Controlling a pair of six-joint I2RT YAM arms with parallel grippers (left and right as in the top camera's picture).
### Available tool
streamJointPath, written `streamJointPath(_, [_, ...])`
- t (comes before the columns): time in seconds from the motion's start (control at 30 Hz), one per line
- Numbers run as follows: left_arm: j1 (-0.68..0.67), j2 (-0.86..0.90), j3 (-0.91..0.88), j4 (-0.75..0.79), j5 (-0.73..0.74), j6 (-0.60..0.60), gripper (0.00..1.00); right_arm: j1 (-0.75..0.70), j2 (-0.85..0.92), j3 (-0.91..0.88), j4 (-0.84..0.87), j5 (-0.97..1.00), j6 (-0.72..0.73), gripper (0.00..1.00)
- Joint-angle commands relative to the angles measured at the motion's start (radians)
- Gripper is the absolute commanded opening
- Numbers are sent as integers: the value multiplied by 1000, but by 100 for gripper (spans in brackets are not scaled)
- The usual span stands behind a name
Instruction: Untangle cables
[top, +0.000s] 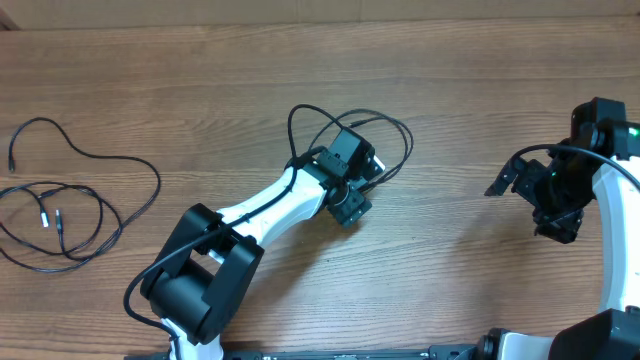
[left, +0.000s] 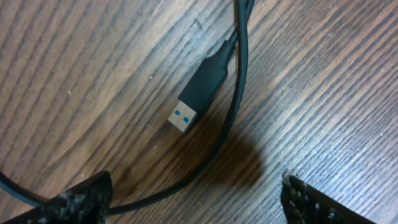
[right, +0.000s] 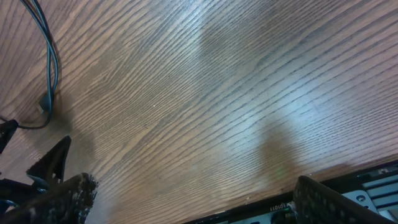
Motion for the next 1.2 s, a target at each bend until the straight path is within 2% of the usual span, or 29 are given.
streamJointPath(0.0, [0,-2,-26,29,19,-13,88,-2,-6,-2,2,3,-5,100])
streamJointPath(0.13, [0,0,-50,69,18,-14,89,-2,-6,-2,1,2,-5,100])
streamJointPath(0.3, [0,24,-66,75,18,-43,80,-2,-6,-2,1,2,-5,100])
streamJointPath(0.47, [0,44,-65,12,14,-45,44,-2,-6,-2,2,2,-5,100])
streamJointPath(0.53, [0,42,-64,-6,-10,-45,25,-2,-6,-2,3,2,-5,100])
streamJointPath(0.6, [0,36,-61,-21,-48,-45,14,-2,-6,-2,5,2,-5,100])
streamJointPath(0.7, [0,18,-34,-50,-118,-50,4,-2,-6,-2,5,2,-5,100])
streamJointPath(0.9, [0,-40,87,-117,-236,-90,4,-2,-6,-2,2,3,-5,100])
streamJointPath(1.07, [3,-111,214,-170,-243,-94,4,-2,-6,-2,2,3,-5,100])
streamJointPath(1.17, [2,-150,247,-175,-217,-146,4,-2,-6,-2,3,3,-5,100])
